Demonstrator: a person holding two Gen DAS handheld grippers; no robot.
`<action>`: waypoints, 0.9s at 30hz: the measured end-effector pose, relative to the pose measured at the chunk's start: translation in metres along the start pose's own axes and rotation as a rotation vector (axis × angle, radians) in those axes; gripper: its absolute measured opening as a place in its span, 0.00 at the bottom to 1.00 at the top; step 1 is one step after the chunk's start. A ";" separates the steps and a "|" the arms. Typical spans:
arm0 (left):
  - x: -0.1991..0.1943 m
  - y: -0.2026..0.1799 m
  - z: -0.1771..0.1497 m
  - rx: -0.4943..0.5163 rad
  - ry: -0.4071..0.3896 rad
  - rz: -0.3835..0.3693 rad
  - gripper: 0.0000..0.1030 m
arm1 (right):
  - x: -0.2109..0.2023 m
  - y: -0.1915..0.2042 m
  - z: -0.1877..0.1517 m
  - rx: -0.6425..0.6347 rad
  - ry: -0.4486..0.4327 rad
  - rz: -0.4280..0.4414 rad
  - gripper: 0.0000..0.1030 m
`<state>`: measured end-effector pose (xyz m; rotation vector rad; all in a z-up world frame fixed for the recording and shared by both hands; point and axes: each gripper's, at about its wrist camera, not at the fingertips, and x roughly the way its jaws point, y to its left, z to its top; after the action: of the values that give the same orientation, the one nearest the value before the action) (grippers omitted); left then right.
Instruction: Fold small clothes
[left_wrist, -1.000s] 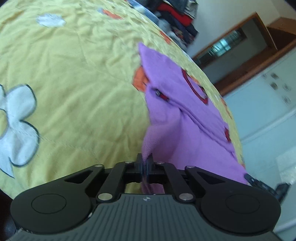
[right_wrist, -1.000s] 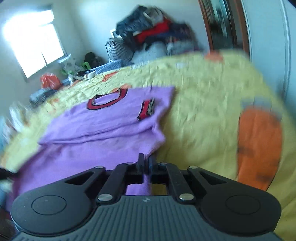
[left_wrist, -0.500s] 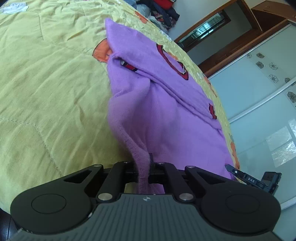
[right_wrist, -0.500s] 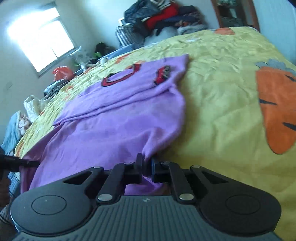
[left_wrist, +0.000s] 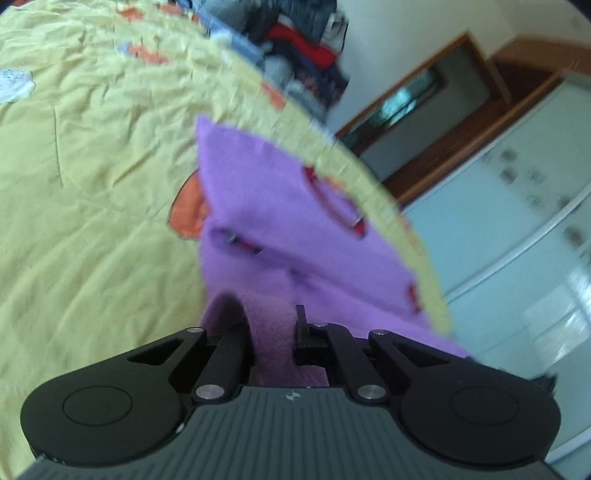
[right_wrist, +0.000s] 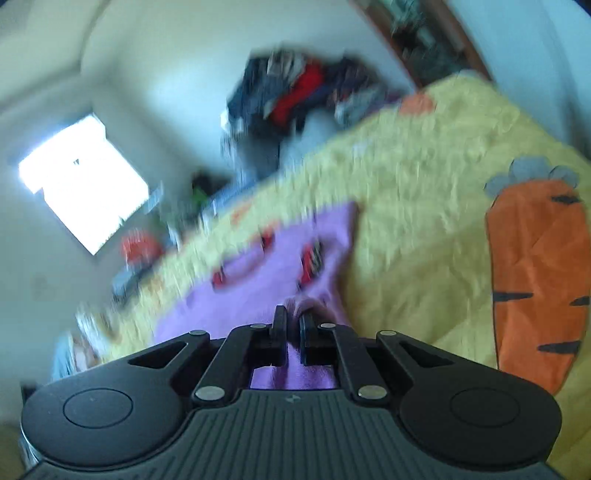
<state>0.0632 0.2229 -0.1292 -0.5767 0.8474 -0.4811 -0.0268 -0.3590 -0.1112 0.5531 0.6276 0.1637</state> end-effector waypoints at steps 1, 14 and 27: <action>0.005 0.004 -0.001 -0.002 0.025 0.016 0.05 | 0.006 0.002 -0.005 -0.030 0.022 -0.039 0.12; -0.036 -0.003 -0.072 0.002 0.101 -0.080 0.83 | -0.031 0.101 -0.066 -0.574 -0.007 0.002 0.79; -0.029 0.003 -0.074 -0.088 0.200 -0.077 0.06 | -0.057 0.119 -0.091 -0.875 0.122 -0.012 0.03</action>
<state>-0.0126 0.2218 -0.1539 -0.6510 1.0435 -0.5805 -0.1247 -0.2358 -0.0796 -0.3074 0.6104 0.4344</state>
